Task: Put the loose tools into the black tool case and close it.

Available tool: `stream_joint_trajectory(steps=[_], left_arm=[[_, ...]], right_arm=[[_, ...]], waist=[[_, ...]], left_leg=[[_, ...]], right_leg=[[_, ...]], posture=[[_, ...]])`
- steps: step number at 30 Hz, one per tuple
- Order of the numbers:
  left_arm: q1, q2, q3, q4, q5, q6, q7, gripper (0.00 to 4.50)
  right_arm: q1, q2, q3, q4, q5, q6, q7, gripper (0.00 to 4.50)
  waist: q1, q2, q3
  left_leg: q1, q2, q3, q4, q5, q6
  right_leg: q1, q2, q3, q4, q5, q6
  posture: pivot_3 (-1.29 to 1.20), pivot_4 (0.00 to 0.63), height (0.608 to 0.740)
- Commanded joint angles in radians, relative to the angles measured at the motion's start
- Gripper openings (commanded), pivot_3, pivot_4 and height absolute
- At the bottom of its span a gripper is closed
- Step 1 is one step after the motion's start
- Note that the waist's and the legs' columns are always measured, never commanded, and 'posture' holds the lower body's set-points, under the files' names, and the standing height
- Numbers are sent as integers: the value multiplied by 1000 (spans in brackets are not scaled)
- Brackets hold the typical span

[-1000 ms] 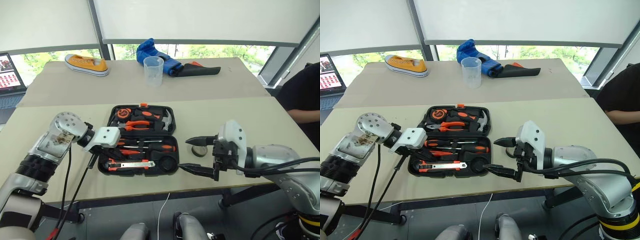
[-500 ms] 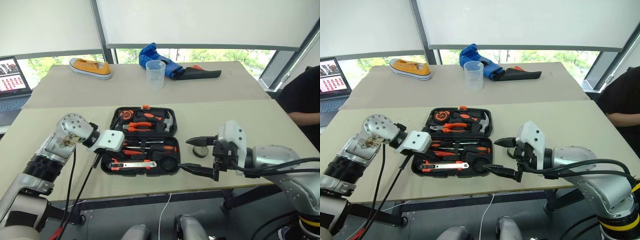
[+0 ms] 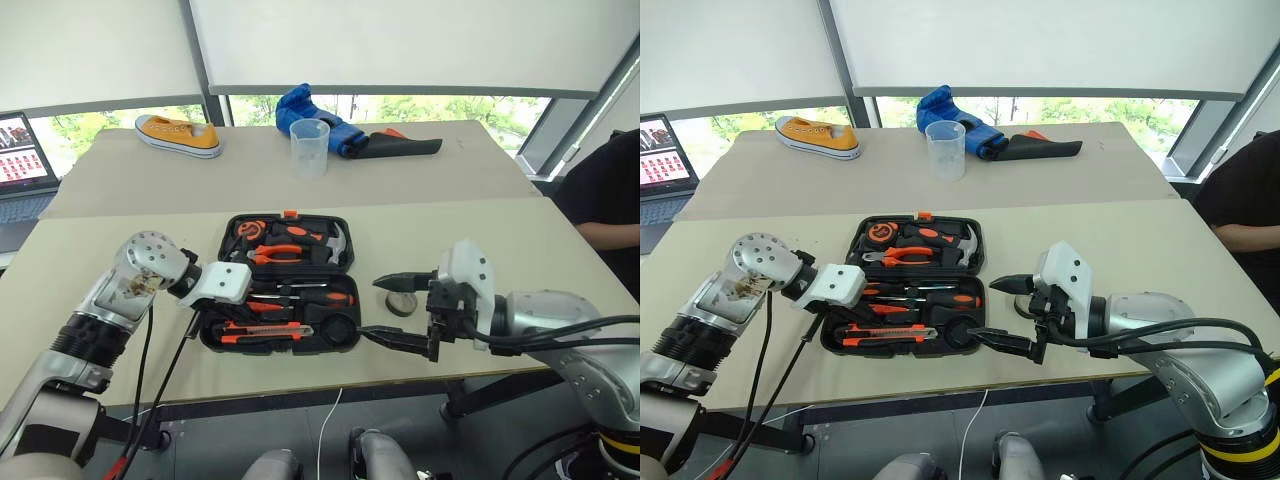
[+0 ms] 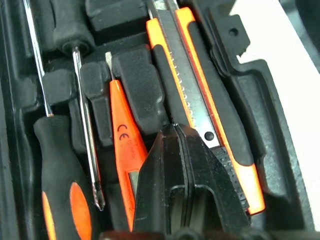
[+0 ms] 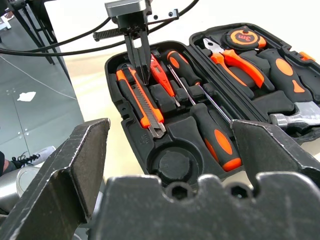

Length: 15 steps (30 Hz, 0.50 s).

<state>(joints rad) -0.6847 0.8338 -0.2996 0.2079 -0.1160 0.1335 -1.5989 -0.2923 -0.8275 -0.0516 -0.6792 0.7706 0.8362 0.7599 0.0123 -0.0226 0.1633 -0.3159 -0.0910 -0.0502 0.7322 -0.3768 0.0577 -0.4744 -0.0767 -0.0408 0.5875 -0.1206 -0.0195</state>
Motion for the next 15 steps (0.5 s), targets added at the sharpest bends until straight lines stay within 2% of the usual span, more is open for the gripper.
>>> stream_joint_trajectory(steps=[1, 6, 11, 12, 15], left_arm=[[-69, 27, 166, -99, -207, 253, -2, 680], [-47, -24, 271, -210, -336, 393, 111, 2435], [3, -66, 254, -290, -401, 437, 123, 4247], [9, -70, 250, -298, -407, 440, 124, 4390], [44, -83, 231, -307, -379, 372, 130, 4390]], right_arm=[[55, -44, -102, -16, 33, 22, -3, 4500], [147, -98, -135, 8, -24, 9, -2, 4500], [132, -109, -17, 93, -165, -47, -11, 4500], [120, -103, 4, 112, -186, -57, -10, 4500], [45, -68, 93, 205, -250, -66, -11, 4500]], waist=[[1, -1, 1], [-1, -1, 0], [-4, -1, 1], [-5, -1, 1], [-8, -1, 1]], left_leg=[[-2, 0, -1, 0, 0, 0], [-3, -1, -1, 0, 0, 0], [-1, -1, 1, 0, 0, -2], [-1, -1, 1, 0, 0, -2], [0, 1, 0, 0, 2, -5]], right_leg=[[-2, 1, -1, 2, 0, 0], [-5, -1, -5, 5, 0, 0], [-4, -2, -1, 3, 0, 0], [-3, -2, 0, 1, 0, 0], [-1, -1, 2, 0, 0, -1]], posture=[[0, 150, 724], [0, 150, 724], [0, 150, 724], [0, 150, 724], [0, 150, 724]])
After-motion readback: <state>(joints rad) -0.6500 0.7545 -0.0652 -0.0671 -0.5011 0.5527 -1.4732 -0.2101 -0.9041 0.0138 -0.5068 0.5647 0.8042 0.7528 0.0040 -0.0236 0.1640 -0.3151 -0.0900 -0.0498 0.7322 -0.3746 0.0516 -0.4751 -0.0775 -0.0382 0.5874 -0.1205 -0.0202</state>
